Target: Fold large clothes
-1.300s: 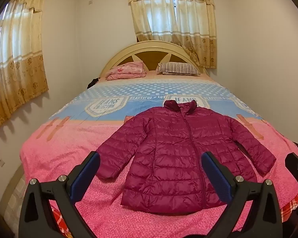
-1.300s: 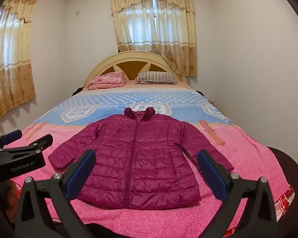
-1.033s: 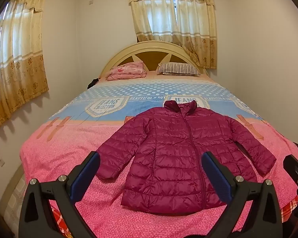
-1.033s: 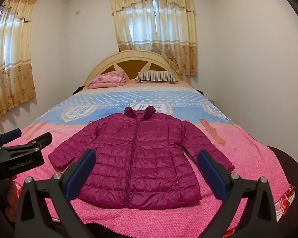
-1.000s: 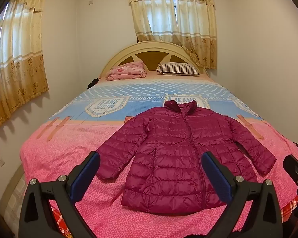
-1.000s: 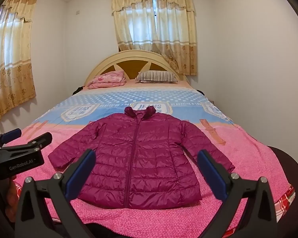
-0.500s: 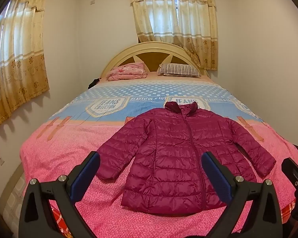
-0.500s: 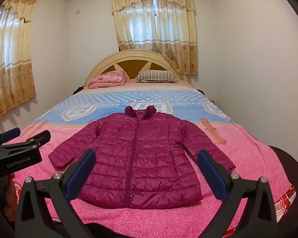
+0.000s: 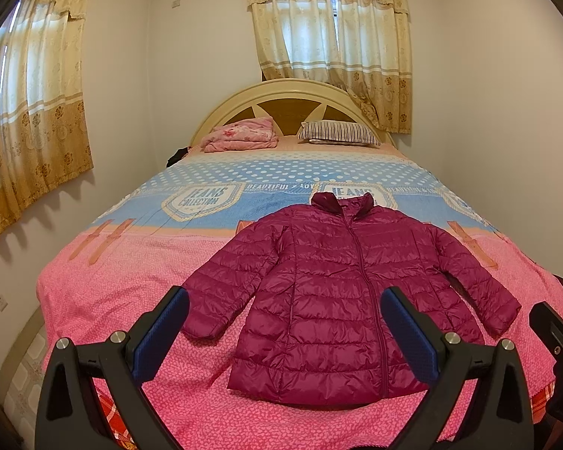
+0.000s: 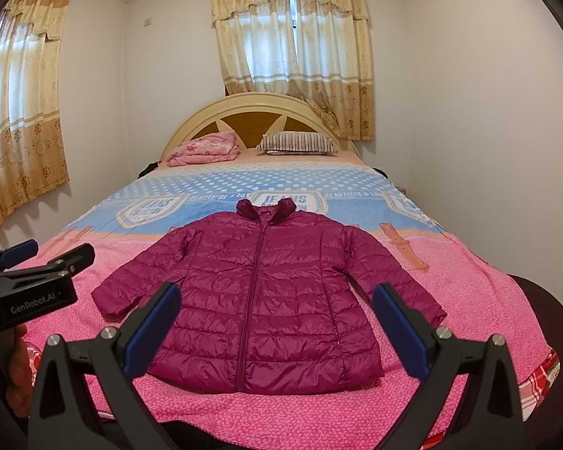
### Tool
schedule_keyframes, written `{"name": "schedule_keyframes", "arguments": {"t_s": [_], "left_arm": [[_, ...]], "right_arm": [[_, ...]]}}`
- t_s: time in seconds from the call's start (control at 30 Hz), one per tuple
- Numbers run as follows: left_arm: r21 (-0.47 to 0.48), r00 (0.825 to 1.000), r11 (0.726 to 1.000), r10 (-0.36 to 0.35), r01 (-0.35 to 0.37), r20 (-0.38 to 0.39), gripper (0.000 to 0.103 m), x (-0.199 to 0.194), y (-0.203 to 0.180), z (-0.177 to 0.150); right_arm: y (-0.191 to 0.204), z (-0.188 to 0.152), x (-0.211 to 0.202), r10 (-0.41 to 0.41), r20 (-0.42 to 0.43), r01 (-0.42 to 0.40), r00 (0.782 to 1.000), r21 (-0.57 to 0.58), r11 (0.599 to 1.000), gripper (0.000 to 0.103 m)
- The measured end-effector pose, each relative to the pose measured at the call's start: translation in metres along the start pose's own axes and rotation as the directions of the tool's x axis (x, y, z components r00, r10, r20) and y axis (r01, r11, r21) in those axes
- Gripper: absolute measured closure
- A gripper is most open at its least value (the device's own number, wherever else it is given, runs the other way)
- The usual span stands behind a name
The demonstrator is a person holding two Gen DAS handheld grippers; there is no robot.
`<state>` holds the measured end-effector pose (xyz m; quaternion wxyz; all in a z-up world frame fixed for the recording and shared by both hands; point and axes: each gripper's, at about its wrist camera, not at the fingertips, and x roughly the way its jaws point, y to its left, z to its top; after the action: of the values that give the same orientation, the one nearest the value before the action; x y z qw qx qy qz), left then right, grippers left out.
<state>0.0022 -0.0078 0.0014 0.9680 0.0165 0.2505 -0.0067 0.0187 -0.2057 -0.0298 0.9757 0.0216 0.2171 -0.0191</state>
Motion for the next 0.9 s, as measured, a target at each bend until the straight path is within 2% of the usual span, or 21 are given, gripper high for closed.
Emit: {"name": "schedule_keyframes", "arguments": {"t_s": [0.9], "left_arm": [[-0.011, 1.0, 1.0, -0.004, 0.004, -0.002, 0.001, -0.0005, 0.0085, -0.0008]], "right_arm": [[0.0015, -0.0046, 0.0038, 0.009, -0.008, -0.009, 1.0, -0.001, 1.0, 0.0]]}}
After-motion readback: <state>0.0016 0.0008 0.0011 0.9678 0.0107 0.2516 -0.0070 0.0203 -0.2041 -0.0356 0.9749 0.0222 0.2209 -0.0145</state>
